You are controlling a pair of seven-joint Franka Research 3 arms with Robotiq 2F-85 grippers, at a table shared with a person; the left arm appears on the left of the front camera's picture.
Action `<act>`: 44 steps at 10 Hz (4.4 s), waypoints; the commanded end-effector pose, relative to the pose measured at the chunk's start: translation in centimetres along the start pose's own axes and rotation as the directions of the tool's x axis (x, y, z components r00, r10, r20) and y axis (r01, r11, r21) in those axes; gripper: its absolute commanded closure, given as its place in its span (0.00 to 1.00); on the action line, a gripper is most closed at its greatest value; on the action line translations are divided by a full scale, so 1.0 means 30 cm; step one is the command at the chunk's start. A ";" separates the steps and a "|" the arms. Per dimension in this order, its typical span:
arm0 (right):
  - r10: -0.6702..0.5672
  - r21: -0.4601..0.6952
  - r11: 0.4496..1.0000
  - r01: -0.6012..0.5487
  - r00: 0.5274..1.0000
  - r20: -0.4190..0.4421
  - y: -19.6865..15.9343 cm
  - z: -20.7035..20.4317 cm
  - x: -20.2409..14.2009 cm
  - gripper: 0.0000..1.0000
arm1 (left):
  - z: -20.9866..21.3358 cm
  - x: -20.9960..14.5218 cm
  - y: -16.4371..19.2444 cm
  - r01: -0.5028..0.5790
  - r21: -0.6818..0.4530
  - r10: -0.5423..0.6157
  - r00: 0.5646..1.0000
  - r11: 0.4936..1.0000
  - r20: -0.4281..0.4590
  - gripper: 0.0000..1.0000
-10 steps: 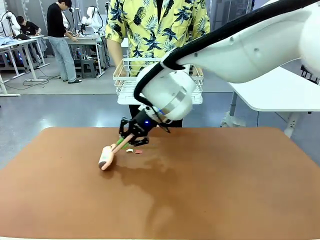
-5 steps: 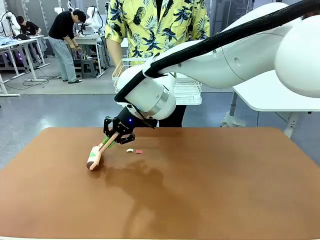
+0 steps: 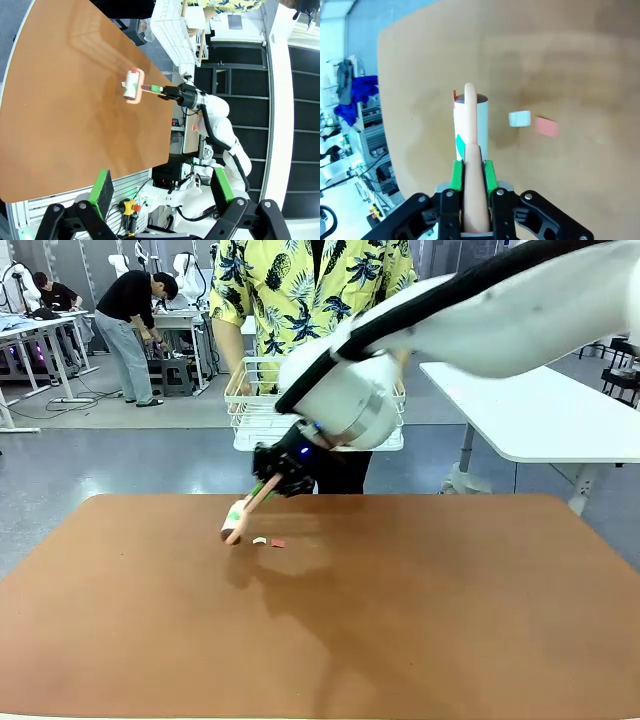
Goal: Clean the table.
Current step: Clean the table with the Lint Roller when the human lifts the Dish drying rack.
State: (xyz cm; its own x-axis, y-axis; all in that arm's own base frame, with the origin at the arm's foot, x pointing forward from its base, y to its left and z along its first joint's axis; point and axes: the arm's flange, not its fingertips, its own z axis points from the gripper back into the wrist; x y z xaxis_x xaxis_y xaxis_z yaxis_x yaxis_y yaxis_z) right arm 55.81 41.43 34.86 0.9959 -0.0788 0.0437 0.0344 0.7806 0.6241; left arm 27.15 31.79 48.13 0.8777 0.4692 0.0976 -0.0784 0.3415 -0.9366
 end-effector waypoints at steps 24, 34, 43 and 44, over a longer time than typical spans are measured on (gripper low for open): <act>-0.082 -0.118 0.990 0.077 0.996 -0.041 -0.598 0.517 0.108 0.79 | 0.003 -0.009 0.003 0.016 -0.010 -0.016 1.000 1.000 0.005 0.00; -0.039 -0.090 0.996 0.028 0.991 -0.126 -0.548 0.204 0.083 0.79 | 0.003 -0.009 0.003 0.016 -0.010 -0.016 1.000 1.000 0.005 0.00; 0.069 -0.160 0.982 -0.100 0.980 -0.188 0.053 -0.269 -0.014 0.79 | 0.003 -0.009 0.003 0.016 -0.010 -0.016 1.000 1.000 0.005 0.00; 0.085 -0.142 0.983 -0.113 0.978 -0.192 0.087 -0.261 -0.023 0.79 | 0.003 -0.009 0.003 0.016 -0.010 -0.016 1.000 1.000 0.005 0.00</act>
State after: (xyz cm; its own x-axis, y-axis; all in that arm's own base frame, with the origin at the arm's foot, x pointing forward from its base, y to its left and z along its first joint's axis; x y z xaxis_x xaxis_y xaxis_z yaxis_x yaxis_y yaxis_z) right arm 55.89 47.87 31.34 0.9927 0.1154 -0.0356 -0.0784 0.8399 0.5370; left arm 27.18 31.78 48.10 0.8778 0.4690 0.0971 -0.0789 0.3417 -0.9365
